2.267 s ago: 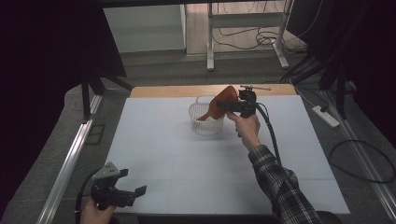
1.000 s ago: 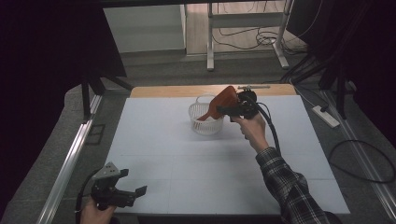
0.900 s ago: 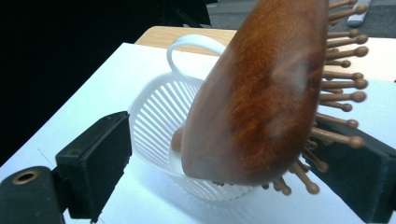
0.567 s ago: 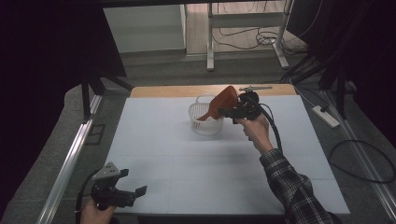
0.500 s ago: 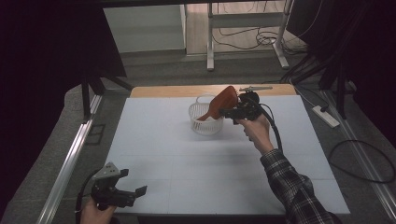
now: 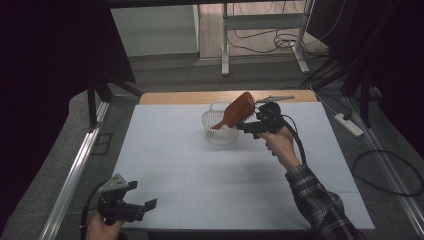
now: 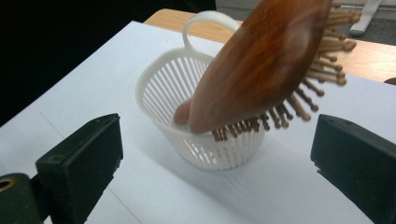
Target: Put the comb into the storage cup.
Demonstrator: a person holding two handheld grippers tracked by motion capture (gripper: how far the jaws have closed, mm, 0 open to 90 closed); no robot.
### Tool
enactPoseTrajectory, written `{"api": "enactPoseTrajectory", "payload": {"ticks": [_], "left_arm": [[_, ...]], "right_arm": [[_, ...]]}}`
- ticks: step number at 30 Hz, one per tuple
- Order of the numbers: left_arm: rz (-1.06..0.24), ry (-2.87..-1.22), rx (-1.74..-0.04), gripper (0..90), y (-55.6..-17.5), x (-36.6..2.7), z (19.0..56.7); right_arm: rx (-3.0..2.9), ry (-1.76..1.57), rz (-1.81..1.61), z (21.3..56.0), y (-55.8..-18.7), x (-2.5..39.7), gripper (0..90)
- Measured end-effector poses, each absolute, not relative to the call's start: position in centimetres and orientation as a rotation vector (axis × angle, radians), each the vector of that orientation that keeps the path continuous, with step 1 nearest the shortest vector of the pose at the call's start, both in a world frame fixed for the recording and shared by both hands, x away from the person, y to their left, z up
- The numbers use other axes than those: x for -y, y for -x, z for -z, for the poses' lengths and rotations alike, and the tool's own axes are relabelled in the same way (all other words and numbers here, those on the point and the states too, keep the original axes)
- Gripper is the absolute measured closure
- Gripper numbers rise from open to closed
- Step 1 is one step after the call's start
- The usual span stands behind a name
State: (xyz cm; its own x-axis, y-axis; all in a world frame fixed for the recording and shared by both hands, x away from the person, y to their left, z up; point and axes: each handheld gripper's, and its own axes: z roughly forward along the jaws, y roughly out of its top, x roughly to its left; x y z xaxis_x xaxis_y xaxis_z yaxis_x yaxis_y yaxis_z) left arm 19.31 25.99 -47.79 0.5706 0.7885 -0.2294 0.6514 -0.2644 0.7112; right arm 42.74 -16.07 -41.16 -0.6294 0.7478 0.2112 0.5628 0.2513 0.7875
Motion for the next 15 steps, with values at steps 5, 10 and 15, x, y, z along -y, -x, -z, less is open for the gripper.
{"api": "enactPoseTrajectory", "payload": {"ticks": [5,10,15], "left_arm": [[-0.215,-1.999,-1.152,1.5,-19.3,-26.0,47.8],[-0.215,-1.998,-1.152,1.5,-19.3,-26.0,47.8],[-0.216,-2.0,-1.148,1.4,-19.3,-26.0,47.8]], "right_arm": [[-2.327,-1.211,-1.305,41.4,-42.2,16.5,0.9],[-2.335,-1.193,-1.279,41.4,-41.7,17.0,0.0],[-2.336,-1.177,-1.274,41.5,-41.2,17.5,0.0]]}}
